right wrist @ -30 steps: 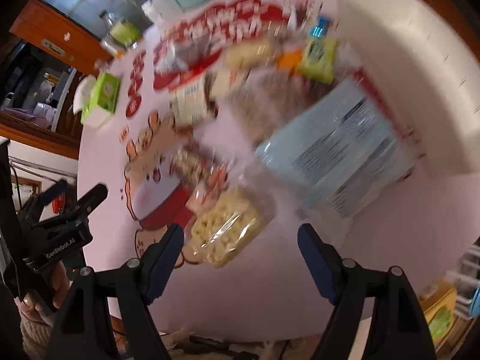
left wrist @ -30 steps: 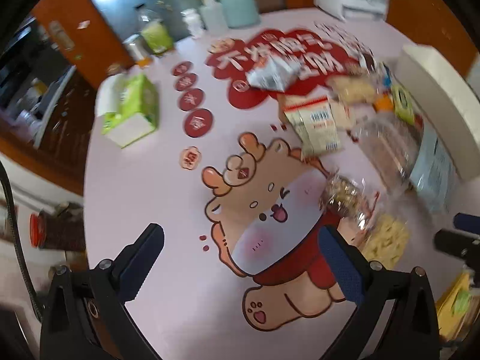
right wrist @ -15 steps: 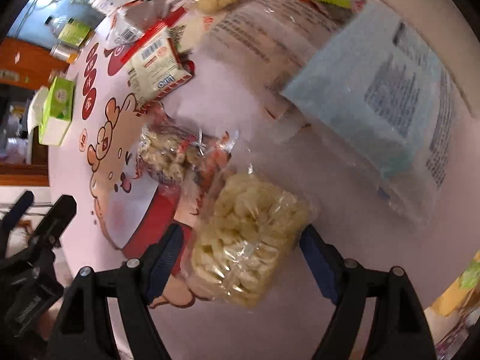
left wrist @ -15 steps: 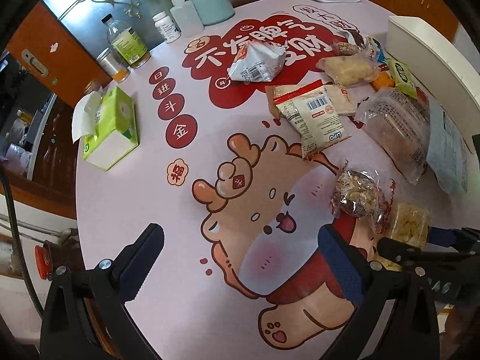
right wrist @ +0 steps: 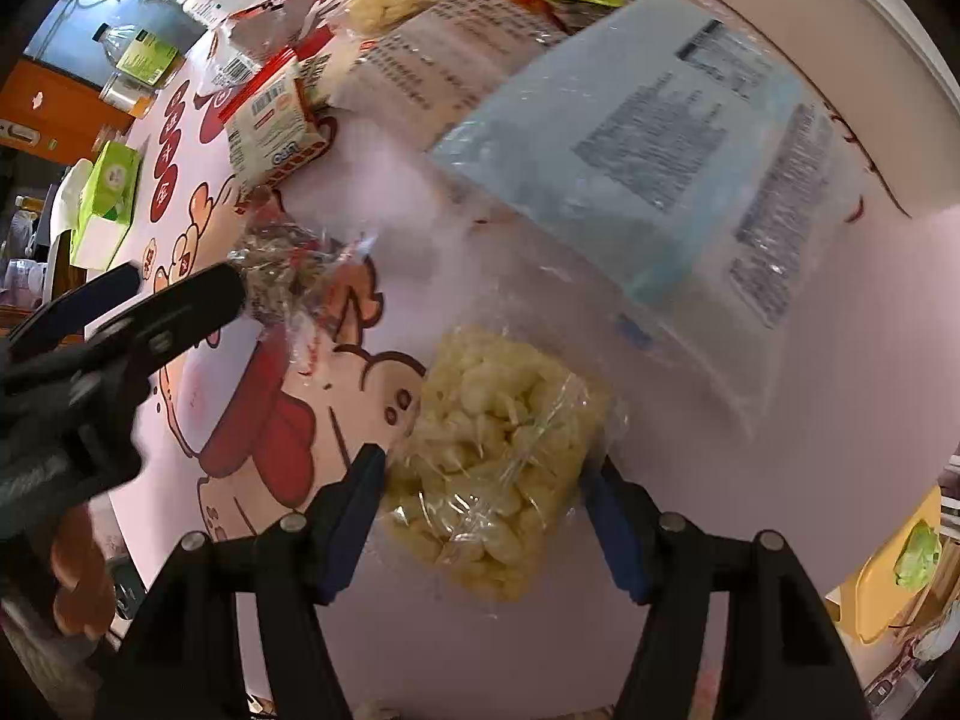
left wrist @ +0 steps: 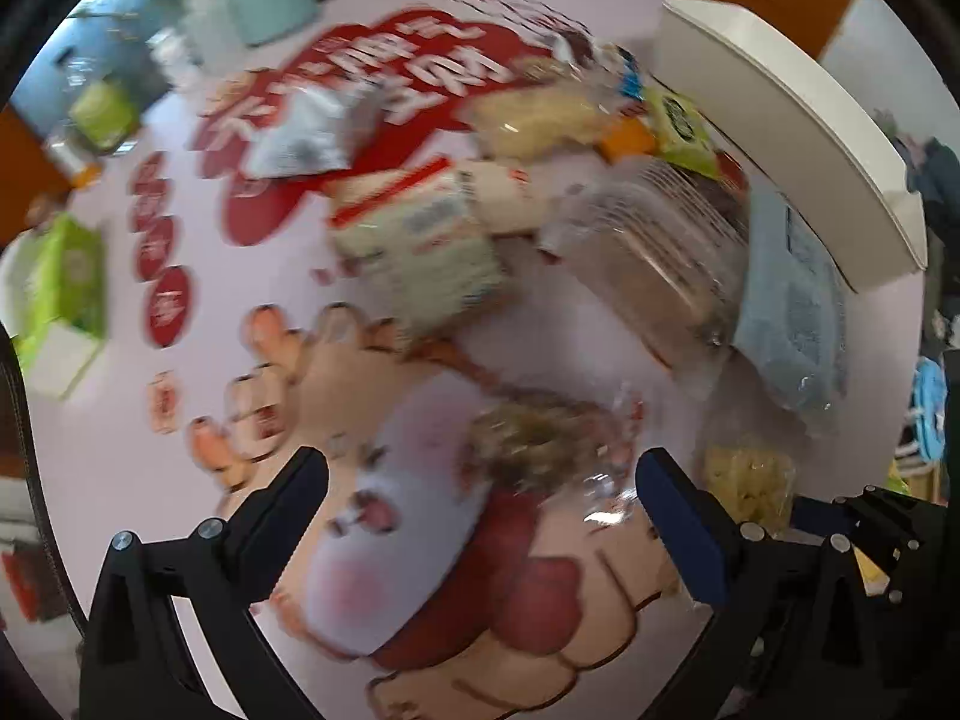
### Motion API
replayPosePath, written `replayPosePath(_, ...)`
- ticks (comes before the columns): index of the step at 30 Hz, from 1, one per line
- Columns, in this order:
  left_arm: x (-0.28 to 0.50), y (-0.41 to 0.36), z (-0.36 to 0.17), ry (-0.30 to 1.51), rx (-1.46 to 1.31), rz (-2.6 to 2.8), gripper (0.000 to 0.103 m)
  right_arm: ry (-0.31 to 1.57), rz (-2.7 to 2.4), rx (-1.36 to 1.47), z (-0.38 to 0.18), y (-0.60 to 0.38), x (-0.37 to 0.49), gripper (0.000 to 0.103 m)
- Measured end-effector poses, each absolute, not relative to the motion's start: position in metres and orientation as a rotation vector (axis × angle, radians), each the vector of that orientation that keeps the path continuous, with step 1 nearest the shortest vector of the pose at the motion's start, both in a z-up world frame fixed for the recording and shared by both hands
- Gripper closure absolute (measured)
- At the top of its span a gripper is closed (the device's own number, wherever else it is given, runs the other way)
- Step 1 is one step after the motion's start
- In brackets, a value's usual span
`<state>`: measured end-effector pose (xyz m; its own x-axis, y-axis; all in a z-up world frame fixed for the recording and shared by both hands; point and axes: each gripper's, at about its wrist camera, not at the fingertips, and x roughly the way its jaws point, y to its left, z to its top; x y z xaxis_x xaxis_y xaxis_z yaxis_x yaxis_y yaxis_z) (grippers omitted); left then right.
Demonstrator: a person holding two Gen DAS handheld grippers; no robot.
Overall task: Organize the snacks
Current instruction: 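Reach the right gripper to the clear bag of pale puffed snacks and grasp it, then grasp the clear bag of dark nuts with the left gripper while the right lifts its bag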
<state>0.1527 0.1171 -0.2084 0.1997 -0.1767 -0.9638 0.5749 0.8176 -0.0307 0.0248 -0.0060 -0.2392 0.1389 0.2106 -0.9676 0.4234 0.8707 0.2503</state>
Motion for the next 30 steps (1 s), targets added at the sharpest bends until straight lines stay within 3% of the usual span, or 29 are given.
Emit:
replayPosePath(6, 0.16, 0.096, -0.236, 1.374, 0.369, -0.605, 0.001, 1.439, -0.155, 0.542, -0.239, -0.012, 0.015, 0.037)
replayPosePath(15, 0.156, 0.076, -0.263, 1.394, 0.472, -0.536, 0.005, 1.437, -0.143, 0.532, -0.241, -0.007, 0.021, 0.037)
replayPosePath(17, 0.154, 0.075, -0.261, 1.38, 0.46, -0.532, 0.012, 1.436, -0.139, 0.529, -0.242, -0.005, 0.025, 0.037)
replayPosePath(19, 0.152, 0.074, -0.256, 1.362, 0.451, -0.524, 0.026, 1.437, -0.134, 0.527, -0.242, -0.005, 0.024, 0.037)
replayPosePath(20, 0.151, 0.077, -0.254, 1.362, 0.449, -0.52, 0.028, 1.437, -0.13, 0.527, -0.242, -0.004, 0.025, 0.037)
replayPosePath(22, 0.148, 0.078, -0.249, 1.344, 0.426, -0.519, 0.043, 1.436, -0.114, 0.527, -0.241, 0.0, 0.027, 0.038)
replayPosePath(30, 0.142, 0.103, -0.223, 1.32, 0.37, -0.435, 0.044, 1.308, -0.059, 0.402, -0.197, 0.016, 0.038, 0.038)
